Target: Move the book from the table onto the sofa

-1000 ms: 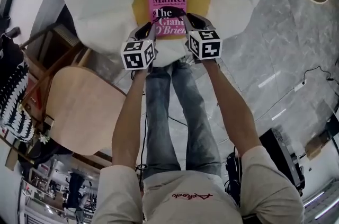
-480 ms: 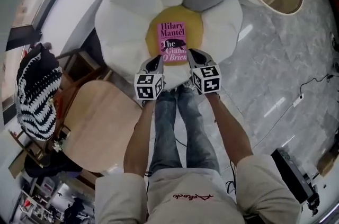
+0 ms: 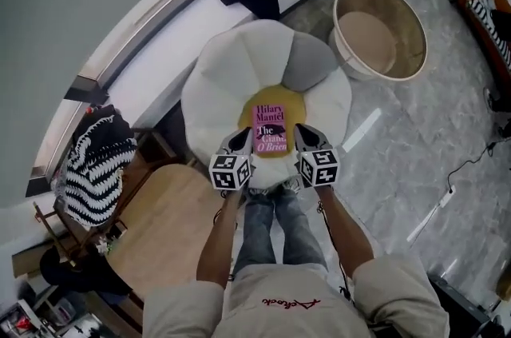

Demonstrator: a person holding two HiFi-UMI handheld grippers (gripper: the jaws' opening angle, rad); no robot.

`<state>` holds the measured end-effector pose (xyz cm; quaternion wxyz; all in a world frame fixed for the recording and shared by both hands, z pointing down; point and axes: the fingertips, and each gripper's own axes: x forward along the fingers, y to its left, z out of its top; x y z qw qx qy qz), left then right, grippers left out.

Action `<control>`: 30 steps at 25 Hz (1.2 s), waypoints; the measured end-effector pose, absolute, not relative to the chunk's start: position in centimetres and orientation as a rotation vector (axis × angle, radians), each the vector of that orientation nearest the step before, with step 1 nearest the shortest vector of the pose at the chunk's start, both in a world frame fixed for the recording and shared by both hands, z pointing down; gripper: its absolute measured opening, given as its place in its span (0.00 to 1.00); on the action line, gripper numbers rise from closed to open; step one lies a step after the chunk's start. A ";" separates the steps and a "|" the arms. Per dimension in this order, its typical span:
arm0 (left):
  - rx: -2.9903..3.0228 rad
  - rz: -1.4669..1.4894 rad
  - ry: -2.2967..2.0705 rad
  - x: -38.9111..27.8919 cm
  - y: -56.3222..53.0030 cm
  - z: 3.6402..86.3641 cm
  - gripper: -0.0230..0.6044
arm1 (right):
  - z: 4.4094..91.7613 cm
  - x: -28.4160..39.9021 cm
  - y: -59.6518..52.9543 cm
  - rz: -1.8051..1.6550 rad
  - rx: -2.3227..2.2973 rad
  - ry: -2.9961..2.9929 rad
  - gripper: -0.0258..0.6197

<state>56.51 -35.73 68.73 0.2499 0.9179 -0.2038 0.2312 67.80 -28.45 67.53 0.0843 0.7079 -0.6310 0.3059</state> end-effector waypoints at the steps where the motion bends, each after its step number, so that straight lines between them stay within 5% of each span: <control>1: 2.518 0.609 -0.559 56.7 -36.4 67.2 0.05 | 66.1 68.0 -29.0 0.883 2.123 -1.893 0.05; 17: 2.899 0.276 -0.608 59.7 -41.7 42.8 0.05 | 41.8 72.1 -32.7 0.298 2.306 -2.012 0.05; 30: 3.009 0.065 -0.627 59.9 -43.3 32.7 0.05 | 32.9 73.8 -31.0 0.055 2.397 -1.994 0.05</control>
